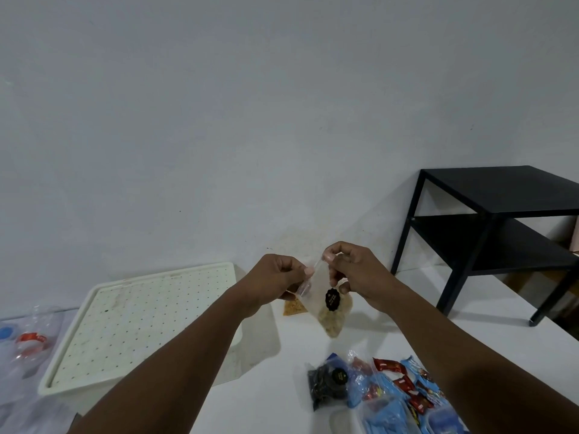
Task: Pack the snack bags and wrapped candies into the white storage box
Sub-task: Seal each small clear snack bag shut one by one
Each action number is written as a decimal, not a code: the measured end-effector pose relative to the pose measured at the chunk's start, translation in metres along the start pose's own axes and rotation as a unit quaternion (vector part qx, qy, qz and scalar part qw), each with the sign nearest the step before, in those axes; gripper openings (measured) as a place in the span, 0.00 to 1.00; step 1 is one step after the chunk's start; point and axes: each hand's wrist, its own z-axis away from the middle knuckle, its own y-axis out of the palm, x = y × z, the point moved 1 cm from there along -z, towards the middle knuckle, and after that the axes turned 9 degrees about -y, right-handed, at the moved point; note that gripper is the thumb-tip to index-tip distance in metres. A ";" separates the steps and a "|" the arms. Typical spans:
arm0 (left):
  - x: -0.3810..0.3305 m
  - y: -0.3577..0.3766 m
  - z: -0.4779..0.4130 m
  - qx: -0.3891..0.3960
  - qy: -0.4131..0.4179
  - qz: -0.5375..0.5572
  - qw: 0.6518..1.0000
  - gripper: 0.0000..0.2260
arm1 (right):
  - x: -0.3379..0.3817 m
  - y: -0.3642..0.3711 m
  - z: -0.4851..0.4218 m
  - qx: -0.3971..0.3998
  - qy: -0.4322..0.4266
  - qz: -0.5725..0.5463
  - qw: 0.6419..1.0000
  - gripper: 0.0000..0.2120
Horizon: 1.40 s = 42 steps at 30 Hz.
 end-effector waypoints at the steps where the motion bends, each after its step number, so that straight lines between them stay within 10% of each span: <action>1: 0.000 0.001 -0.001 0.003 -0.001 0.007 1.000 0.11 | 0.000 0.000 0.000 0.001 -0.001 -0.008 1.000 0.07; 23: 0.018 0.007 -0.003 0.078 -0.023 0.133 0.988 0.10 | -0.003 0.011 -0.002 -0.028 0.020 -0.111 0.993 0.08; 42: 0.028 0.015 -0.009 -0.054 0.010 0.117 0.992 0.08 | -0.010 0.020 -0.001 -0.069 0.035 -0.169 0.983 0.09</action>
